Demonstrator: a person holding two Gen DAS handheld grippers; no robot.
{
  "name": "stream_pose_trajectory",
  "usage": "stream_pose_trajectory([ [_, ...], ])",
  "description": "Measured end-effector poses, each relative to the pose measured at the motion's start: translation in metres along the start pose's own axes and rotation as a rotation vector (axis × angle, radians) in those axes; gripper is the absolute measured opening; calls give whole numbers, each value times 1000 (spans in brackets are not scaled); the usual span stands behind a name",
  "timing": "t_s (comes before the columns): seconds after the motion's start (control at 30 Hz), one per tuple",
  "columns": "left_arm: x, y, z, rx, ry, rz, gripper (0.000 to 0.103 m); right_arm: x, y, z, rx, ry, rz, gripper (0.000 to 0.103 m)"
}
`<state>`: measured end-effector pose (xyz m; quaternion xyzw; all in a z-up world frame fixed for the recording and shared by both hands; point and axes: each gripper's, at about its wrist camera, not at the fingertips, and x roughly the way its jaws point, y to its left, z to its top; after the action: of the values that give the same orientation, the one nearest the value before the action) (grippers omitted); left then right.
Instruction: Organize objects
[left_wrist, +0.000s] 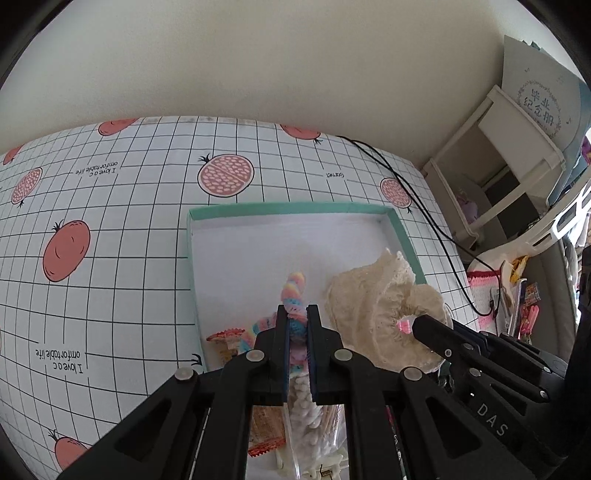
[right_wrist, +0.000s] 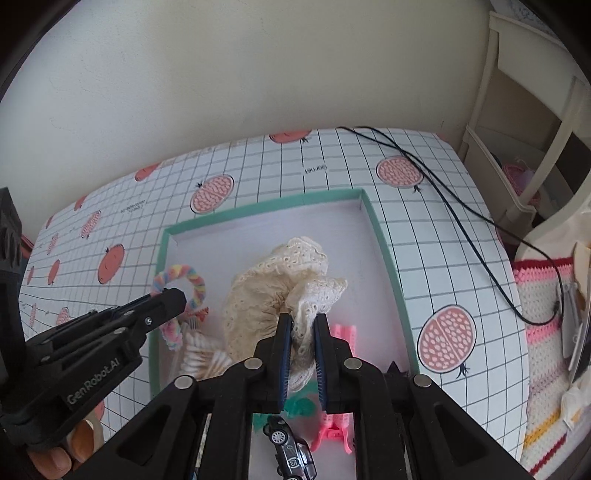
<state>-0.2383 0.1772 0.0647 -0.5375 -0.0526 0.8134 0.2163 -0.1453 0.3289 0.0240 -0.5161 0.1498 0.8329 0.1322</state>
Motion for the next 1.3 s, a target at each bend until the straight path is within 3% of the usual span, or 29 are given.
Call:
stream_pose_trajectory([
  [0.27, -4, -7, -9, 9, 6, 31, 10, 5, -2, -17, 1, 39, -22, 16],
  [0.4, -10, -5, -14, -8, 19, 35, 35, 0, -2, -25, 4, 35, -27, 16],
  [0.53, -20, -7, -21, -18, 24, 40, 44, -6, -3, -33, 7, 29, -19, 31],
  [0.7, -37, -11, -33, -37, 15, 39, 46, -19, -4, -46, 14, 18, -8, 35],
  [1.17, -93, 15, -87, -26, -63, 211, 62, -50, 5, -105, -29, -10, 13, 42],
  [1.3, -105, 25, -112, -16, -104, 230, 76, -54, 11, -123, -49, -21, 23, 51],
])
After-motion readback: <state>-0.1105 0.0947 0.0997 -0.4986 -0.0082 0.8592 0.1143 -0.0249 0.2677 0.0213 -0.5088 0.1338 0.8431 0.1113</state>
